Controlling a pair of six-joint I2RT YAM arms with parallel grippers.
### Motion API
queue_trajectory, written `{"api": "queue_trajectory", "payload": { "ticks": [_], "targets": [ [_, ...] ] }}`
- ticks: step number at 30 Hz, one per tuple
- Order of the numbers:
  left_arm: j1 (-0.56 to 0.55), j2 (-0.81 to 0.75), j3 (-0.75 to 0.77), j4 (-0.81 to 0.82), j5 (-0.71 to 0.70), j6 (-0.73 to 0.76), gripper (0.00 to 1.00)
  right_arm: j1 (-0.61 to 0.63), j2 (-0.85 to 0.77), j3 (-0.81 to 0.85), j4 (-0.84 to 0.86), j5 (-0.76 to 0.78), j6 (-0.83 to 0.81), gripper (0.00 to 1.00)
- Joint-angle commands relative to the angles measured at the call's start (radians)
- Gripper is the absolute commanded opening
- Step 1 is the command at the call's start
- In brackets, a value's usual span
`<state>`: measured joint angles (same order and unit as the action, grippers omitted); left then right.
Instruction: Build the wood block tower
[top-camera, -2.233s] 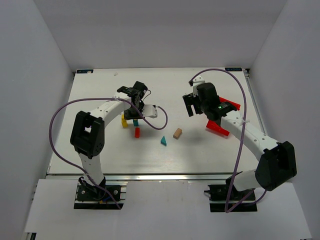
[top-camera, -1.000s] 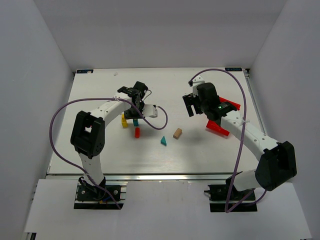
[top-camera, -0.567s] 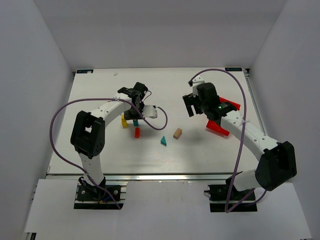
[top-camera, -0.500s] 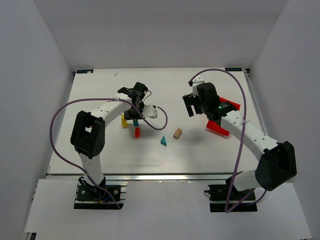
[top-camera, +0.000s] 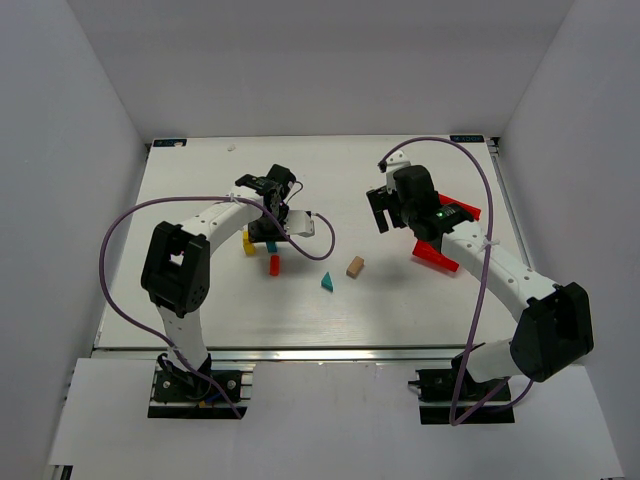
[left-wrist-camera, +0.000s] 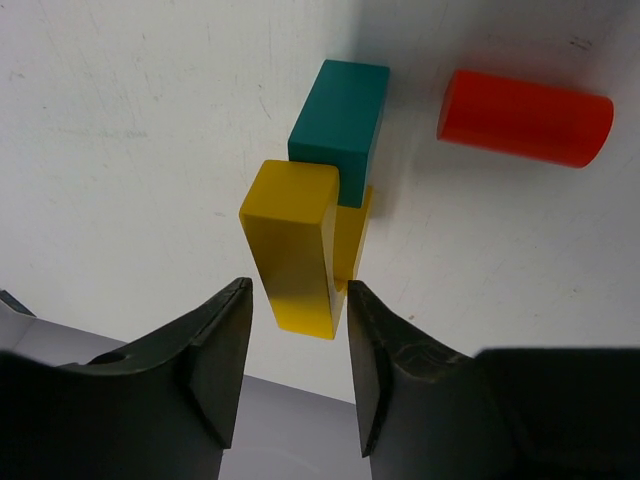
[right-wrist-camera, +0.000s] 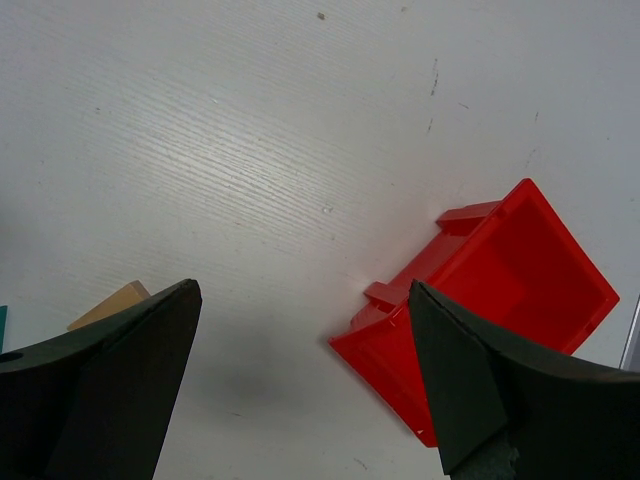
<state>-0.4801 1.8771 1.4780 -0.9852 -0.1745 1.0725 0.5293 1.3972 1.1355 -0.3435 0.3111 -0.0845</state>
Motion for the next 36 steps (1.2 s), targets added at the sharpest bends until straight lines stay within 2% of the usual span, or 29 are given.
{"api": "queue_trajectory", "payload": {
  "ticks": [1,11,16,19,36],
  "targets": [
    [-0.003,-0.039,-0.008,0.013,0.003,-0.002,0.54,-0.006,-0.006,0.040,-0.003,0.029,0.006,0.89],
    [0.000,-0.042,0.038,-0.012,0.038,-0.005,0.68,-0.006,-0.017,0.037,0.003,0.031,0.011,0.89],
    [-0.003,-0.042,0.050,-0.020,0.073,0.006,0.70,-0.006,-0.023,0.032,0.011,0.029,0.009,0.89],
    [-0.003,-0.039,0.073,-0.052,0.122,0.015,0.74,-0.006,-0.024,0.030,0.008,0.033,0.011,0.89],
    [-0.005,-0.033,0.071,-0.067,0.175,0.023,0.76,-0.006,-0.029,0.032,0.003,0.025,0.011,0.89]
  ]
}}
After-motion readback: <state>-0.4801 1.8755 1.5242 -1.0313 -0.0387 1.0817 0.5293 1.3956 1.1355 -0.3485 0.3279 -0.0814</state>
